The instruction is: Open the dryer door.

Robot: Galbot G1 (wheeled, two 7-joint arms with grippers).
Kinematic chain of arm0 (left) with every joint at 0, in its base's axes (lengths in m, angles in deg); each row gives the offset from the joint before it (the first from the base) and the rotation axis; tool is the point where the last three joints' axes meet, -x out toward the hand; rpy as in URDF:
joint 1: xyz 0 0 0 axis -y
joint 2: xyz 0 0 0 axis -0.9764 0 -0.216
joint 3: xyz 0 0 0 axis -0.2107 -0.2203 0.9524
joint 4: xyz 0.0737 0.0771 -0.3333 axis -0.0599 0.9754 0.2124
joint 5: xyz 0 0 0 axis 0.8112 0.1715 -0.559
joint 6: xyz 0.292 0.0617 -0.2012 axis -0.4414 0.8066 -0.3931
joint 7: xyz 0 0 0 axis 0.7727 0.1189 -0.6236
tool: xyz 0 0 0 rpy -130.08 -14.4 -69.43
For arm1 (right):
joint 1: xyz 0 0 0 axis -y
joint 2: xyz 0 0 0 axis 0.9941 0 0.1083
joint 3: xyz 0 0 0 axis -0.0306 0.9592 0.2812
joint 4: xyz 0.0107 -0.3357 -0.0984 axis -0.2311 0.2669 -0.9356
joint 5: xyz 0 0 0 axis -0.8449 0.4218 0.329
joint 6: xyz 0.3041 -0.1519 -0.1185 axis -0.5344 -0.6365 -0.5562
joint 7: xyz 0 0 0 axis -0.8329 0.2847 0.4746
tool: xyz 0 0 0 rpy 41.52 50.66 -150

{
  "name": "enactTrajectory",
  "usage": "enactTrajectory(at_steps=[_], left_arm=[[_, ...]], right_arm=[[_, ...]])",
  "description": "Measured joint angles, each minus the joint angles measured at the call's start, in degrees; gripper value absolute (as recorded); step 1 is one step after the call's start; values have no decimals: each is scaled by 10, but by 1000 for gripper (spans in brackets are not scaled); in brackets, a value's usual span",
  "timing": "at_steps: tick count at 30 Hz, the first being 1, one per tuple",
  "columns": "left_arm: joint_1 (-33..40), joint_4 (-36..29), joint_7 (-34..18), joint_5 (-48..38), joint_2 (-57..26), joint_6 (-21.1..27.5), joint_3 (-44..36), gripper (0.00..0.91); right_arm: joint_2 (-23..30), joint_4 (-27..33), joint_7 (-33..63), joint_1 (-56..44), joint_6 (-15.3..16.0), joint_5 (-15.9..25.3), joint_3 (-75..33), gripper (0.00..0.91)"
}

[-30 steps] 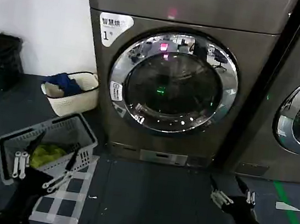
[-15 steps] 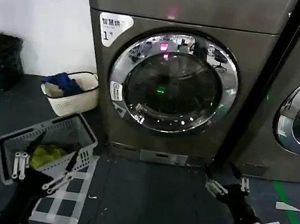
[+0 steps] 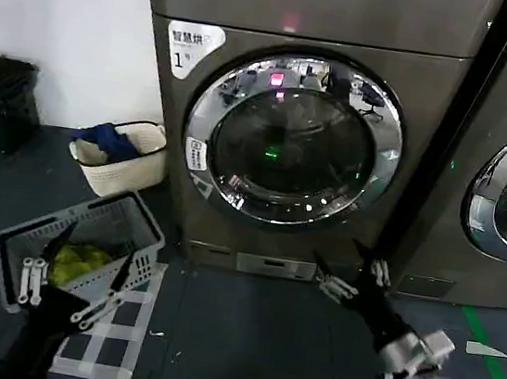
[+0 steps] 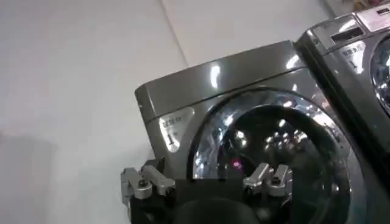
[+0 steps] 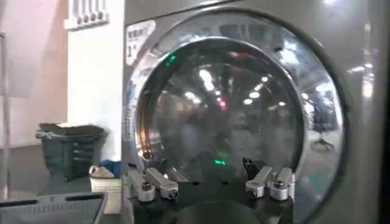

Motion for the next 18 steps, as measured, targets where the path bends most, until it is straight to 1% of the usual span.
enactTrajectory(at_steps=[7,10,18], left_arm=[[0,-4,1,0,5,0,4,907],[0,-5,1,0,8,0,4,907],[0,-6,4,3,11,-1,2,907]], right_arm=[[-15,33,1,74,-2,-12,58,907],[-20,46,1,105,-8,-15,81,907],[-14,85,0,187,-17,-27,147,907]])
